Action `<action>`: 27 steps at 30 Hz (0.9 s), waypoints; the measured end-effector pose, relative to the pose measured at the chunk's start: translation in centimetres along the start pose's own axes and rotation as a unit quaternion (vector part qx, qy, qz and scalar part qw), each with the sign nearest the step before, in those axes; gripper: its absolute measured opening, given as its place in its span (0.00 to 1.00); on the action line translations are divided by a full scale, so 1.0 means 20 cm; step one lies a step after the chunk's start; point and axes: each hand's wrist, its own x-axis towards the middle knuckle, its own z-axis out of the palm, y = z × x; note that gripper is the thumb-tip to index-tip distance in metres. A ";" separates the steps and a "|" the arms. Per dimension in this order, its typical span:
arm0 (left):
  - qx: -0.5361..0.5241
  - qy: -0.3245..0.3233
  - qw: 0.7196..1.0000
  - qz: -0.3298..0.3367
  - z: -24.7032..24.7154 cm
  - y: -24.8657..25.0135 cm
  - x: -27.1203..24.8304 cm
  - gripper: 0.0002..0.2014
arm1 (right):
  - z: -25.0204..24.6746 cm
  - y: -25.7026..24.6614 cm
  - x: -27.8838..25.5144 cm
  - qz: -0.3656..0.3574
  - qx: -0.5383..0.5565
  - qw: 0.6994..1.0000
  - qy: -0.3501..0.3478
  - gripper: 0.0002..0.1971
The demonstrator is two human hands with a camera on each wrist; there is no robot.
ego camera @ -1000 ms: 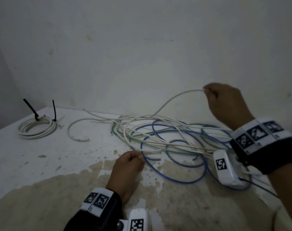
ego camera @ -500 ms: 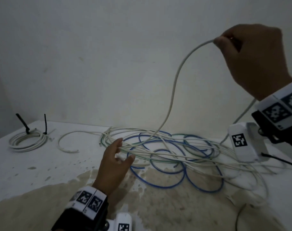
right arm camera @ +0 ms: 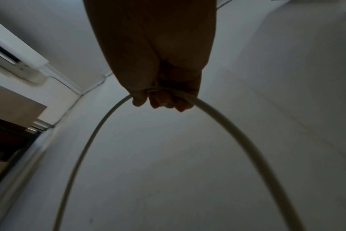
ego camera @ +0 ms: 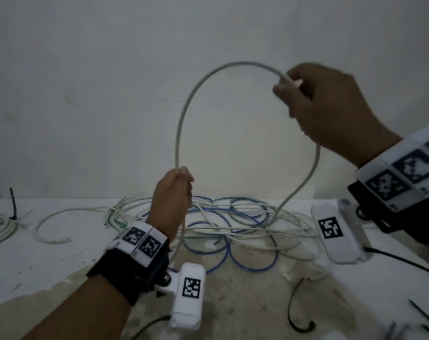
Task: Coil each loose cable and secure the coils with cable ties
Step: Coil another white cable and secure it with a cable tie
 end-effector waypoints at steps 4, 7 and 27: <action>-0.146 0.061 0.986 -0.057 -0.05 0.11 0.06 0.16 | -0.02 0.19 -0.14 0.098 -0.054 0.984 -0.141 0.21; -0.159 0.073 0.981 -0.078 -0.13 0.16 0.08 0.14 | -0.04 0.34 -0.23 0.170 -0.030 0.970 -0.173 0.21; -0.013 0.089 0.992 -0.094 -0.38 0.17 0.00 0.16 | -0.20 0.63 -0.32 0.347 0.011 0.933 -0.096 0.19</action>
